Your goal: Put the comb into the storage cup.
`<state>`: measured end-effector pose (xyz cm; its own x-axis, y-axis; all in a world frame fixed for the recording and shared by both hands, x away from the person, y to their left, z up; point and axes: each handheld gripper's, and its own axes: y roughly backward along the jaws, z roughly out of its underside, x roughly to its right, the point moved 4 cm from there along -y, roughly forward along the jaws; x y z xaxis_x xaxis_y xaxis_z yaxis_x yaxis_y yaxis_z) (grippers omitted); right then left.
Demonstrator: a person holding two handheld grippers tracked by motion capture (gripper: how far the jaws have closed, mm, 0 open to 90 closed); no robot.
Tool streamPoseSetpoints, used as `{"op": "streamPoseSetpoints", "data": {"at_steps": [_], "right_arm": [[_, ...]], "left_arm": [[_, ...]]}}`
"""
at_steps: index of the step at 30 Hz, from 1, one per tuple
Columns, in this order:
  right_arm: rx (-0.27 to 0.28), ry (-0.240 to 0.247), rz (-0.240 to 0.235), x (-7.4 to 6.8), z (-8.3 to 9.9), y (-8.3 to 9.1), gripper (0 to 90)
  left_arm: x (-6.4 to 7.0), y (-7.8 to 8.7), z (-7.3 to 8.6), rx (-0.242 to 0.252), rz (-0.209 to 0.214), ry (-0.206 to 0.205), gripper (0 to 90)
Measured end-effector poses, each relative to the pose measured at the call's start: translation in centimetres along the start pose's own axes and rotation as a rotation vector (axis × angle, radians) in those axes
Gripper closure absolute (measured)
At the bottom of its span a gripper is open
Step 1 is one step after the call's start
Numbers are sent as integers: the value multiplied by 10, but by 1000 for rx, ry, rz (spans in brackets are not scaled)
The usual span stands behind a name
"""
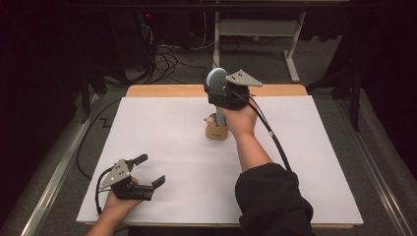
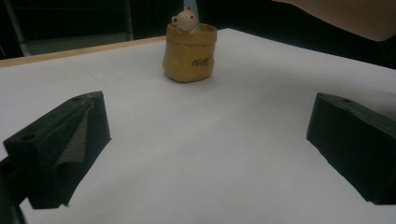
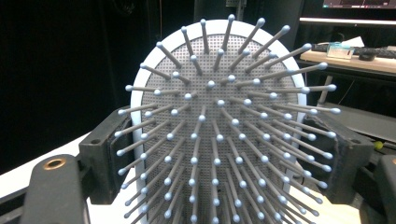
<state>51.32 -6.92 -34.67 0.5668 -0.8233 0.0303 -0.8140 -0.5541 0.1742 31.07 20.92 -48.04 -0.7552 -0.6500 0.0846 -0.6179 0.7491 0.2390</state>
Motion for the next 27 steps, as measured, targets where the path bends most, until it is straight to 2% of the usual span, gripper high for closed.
{"op": "streamPoseSetpoints", "data": {"at_steps": [6,18,27], "right_arm": [[-25,6,2,0,7,-5,202],[-42,34,13,-2,11,-7,202],[-43,22,18,0,13,-10,202]], "left_arm": [[0,0,0,-1,0,-1,6],[0,1,1,-1,0,5,7],[-1,2,1,0,-2,10,7]]}}
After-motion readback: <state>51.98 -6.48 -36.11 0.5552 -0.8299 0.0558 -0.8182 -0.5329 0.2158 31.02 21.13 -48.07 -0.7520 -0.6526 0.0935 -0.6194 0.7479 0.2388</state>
